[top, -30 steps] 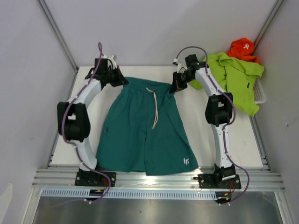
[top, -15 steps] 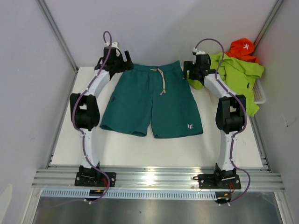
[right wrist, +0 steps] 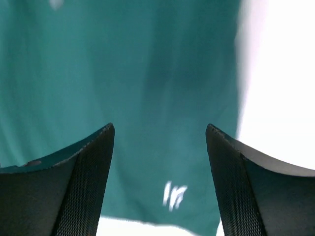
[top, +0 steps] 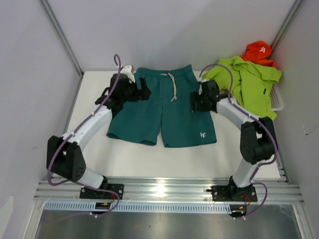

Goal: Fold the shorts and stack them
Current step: Flatten the shorts out, then fold the shorts

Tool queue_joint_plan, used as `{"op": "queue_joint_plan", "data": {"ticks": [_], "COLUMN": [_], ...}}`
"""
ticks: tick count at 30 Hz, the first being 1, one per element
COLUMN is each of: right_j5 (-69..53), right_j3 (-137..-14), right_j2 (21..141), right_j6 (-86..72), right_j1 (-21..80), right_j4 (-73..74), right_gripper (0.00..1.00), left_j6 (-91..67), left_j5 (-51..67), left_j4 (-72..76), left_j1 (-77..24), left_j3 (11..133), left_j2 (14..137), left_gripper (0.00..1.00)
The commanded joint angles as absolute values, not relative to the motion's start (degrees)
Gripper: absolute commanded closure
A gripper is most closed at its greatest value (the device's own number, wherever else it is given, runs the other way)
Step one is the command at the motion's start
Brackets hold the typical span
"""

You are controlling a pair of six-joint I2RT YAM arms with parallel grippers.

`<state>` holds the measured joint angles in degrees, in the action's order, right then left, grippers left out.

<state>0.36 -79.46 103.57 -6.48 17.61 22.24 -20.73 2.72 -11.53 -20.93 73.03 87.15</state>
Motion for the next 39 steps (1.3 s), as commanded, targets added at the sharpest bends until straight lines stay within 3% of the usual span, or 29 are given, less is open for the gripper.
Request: {"op": "queue_joint_plan", "data": {"ticks": [1, 8, 19, 31, 39], "right_j5": [-1.1, 4.2, 9.5, 4.1, 5.4], "right_j3": [-70.0, -63.8, -79.1, -100.9, -113.5], "right_j2": [94.1, 87.8, 103.3, 124.1, 136.4], "right_j6": [-10.1, -18.6, -20.6, -15.6, -9.4], "right_j1": [22.8, 39.9, 60.5, 62.4, 64.5], "right_j4": [20.6, 18.9, 15.1, 11.9, 14.0], "right_gripper": [0.24, 0.22, 0.26, 0.28, 0.28], "left_j6": [-21.4, -22.6, -27.7, -33.6, -31.8], "left_j5": [-2.9, 1.9, -2.4, -10.8, -7.1], "left_j4": [-10.7, -12.2, -15.4, -27.8, -30.0], "left_j1": [-19.8, -10.7, -4.2, 5.5, 9.7], "left_j3": [66.2, 65.8, 66.5, 73.9, 75.5], "left_j2": [81.8, 83.0, 81.6, 66.8, 62.5], "left_gripper": [0.01, 0.01, 0.01, 0.01, 0.01]}}
